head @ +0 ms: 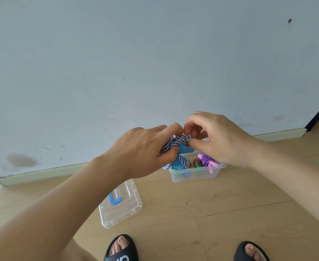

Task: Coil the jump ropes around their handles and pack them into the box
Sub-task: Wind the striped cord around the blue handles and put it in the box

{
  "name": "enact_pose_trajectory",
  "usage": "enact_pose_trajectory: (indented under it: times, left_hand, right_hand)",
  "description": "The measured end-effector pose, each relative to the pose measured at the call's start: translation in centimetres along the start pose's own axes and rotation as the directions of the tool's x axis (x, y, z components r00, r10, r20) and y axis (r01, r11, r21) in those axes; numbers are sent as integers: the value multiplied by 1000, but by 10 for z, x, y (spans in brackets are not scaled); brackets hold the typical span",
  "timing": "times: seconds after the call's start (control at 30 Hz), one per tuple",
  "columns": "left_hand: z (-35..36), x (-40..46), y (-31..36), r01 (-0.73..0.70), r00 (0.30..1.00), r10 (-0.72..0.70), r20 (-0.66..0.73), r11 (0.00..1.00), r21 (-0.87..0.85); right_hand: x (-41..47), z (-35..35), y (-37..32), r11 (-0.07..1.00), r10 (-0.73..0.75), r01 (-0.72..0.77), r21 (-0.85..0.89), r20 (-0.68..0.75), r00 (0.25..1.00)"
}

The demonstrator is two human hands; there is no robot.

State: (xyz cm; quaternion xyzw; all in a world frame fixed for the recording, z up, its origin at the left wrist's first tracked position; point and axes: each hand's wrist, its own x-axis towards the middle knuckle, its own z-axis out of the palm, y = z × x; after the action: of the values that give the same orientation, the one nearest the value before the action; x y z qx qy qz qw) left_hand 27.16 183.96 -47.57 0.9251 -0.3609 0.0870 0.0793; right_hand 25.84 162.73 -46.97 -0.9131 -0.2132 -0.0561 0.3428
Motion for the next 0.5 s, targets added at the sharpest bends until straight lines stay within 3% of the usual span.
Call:
enact_pose_trajectory:
  times: [0.3, 0.5]
  left_hand:
    - [0, 1, -5, -106, 989, 121, -84, 981, 165]
    - [1, -3, -5, -7, 1000, 7, -12, 998, 59]
  right_hand:
    - [-2, 0, 2, 993, -80, 77, -92, -20, 997]
    - [-9, 9, 6, 979, -144, 143, -148, 4, 990]
